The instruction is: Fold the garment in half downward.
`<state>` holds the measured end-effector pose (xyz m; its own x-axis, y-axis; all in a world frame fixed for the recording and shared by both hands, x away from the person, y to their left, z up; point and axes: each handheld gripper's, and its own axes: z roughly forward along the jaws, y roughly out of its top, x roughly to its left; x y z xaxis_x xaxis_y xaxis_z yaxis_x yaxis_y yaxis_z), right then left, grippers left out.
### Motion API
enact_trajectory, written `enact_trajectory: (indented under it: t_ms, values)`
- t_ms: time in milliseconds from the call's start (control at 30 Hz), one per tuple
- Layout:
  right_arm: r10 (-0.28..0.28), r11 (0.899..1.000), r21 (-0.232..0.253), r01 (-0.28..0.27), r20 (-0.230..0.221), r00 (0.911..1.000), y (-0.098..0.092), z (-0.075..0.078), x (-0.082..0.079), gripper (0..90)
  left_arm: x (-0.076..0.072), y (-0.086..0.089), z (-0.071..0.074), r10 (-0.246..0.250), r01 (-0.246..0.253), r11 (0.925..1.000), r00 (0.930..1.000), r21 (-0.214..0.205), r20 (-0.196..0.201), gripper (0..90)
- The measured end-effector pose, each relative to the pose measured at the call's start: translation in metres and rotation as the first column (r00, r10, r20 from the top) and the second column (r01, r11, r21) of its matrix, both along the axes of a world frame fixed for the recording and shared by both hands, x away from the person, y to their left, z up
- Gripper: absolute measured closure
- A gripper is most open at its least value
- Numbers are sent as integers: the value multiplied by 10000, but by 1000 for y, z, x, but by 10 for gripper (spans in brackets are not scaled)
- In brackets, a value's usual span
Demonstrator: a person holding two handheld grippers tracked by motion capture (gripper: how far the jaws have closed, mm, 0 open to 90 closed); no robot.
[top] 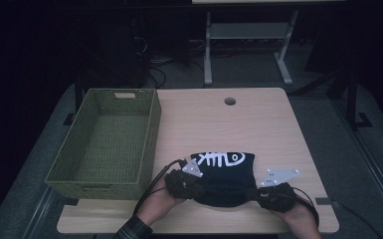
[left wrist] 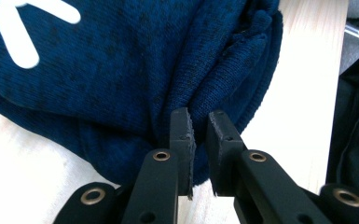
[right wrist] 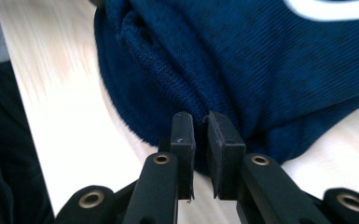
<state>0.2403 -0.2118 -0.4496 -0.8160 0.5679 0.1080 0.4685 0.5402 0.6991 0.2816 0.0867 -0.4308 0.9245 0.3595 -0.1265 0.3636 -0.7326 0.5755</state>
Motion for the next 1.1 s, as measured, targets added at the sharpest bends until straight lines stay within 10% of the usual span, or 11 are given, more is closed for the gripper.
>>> enact_trajectory:
  t_ms: [467,1100]
  values:
    - [394,9992,79,-392,-219,9990,11,-5,-11,774,-1,7,-2,77,-80,9994,9999,328,97,793]
    - [-430,9926,1168,318,942,9946,-17,27,2,696,14,20,39,811,-743,9915,9949,-1066,608,784]
